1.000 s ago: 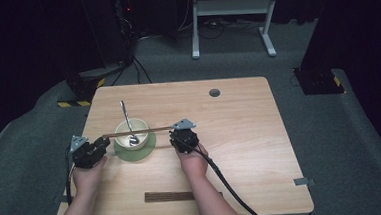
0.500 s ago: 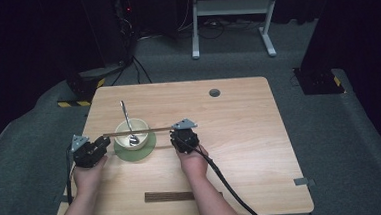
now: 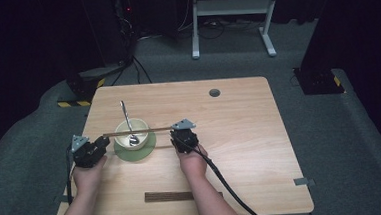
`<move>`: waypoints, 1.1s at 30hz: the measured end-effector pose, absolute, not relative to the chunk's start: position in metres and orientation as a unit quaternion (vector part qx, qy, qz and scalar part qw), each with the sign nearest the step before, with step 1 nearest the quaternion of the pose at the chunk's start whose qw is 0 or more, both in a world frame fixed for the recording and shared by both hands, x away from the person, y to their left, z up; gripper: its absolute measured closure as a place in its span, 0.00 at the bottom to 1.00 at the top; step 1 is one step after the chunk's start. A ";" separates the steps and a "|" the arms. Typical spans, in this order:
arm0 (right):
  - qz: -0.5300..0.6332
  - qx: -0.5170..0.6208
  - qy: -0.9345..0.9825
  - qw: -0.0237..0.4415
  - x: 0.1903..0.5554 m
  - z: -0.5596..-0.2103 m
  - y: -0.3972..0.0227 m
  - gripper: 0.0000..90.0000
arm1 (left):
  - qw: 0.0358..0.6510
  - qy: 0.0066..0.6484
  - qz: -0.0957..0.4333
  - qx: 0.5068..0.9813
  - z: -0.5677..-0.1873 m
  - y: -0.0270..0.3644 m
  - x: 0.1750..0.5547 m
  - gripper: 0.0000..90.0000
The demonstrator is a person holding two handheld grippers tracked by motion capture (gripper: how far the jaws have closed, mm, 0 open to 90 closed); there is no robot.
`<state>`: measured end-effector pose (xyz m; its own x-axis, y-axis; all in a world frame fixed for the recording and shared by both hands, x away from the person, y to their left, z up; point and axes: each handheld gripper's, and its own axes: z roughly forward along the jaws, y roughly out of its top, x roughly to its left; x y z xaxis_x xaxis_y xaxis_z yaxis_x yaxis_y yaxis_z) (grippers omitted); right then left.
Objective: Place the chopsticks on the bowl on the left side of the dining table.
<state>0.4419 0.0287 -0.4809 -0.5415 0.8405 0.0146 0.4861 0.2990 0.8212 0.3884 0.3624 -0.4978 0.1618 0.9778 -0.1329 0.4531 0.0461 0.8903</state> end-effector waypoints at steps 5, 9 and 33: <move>0.411 0.429 0.773 0.221 0.441 -0.480 0.029 0.89 | 0.438 0.574 0.300 0.623 -0.498 0.362 0.388 0.78; 0.410 0.430 0.773 0.223 0.441 -0.480 0.028 0.89 | 0.439 0.575 0.300 0.623 -0.498 0.362 0.389 0.79; 0.411 0.431 0.771 0.226 0.442 -0.482 0.029 0.92 | 0.440 0.577 0.299 0.619 -0.498 0.363 0.389 0.80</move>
